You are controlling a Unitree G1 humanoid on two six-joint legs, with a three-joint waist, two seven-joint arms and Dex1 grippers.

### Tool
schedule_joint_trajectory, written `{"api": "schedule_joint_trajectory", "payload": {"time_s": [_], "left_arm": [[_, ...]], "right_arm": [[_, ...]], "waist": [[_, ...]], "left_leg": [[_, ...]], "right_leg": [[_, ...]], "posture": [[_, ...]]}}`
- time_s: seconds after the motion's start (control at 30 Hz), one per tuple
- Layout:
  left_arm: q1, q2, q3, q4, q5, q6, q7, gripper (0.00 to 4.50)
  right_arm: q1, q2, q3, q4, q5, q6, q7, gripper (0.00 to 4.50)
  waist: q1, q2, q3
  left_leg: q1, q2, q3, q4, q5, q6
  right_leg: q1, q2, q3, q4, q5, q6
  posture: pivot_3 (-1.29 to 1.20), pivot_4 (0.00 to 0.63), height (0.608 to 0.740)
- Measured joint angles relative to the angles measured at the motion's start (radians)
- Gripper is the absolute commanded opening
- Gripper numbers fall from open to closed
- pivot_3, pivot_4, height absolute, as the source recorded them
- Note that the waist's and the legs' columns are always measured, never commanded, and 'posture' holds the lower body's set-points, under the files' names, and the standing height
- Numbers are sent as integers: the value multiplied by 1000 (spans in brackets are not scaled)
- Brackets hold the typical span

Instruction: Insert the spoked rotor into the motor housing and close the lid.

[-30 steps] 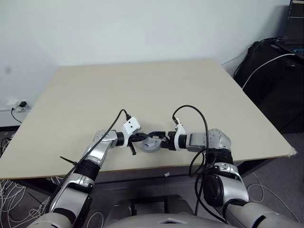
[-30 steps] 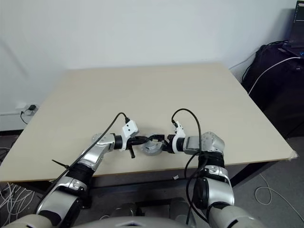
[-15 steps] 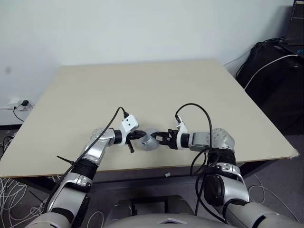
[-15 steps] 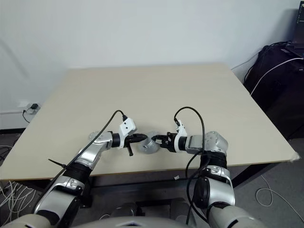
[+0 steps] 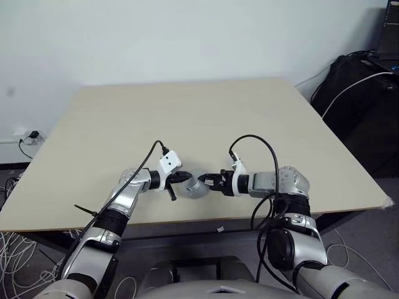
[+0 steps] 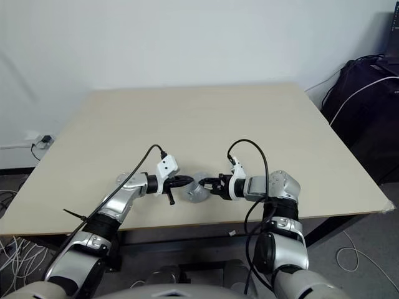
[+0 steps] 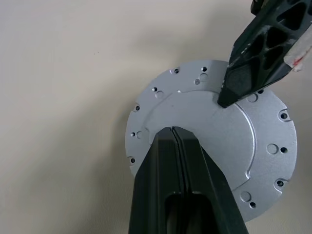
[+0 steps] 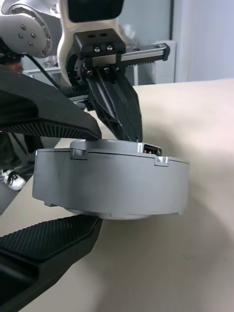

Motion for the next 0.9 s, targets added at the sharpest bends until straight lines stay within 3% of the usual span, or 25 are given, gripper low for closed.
{"api": "schedule_joint_trajectory", "payload": {"time_s": [0.4,0.6,0.9], "left_arm": [[14,-17,38,-16,-42,64,25,0],[88,-89,153,-175,-263,254,48,0],[227,-93,390,-400,-553,501,182,0]], "right_arm": [[0,14,-27,-13,0,14,-12,2065],[0,39,-39,-13,21,9,-8,2065],[0,41,-66,-21,39,9,-13,2065]], "waist": [[0,0,0],[-4,-1,2],[-4,-1,2]], "left_leg": [[-1,0,0,0,0,0],[-4,0,-1,-1,0,0],[-4,0,-1,-1,0,0]], "right_leg": [[-1,0,0,0,0,0],[-4,0,0,0,0,0],[-4,0,0,0,-1,-1]], "posture": [[0,0,740],[0,0,740],[0,0,740]]}}
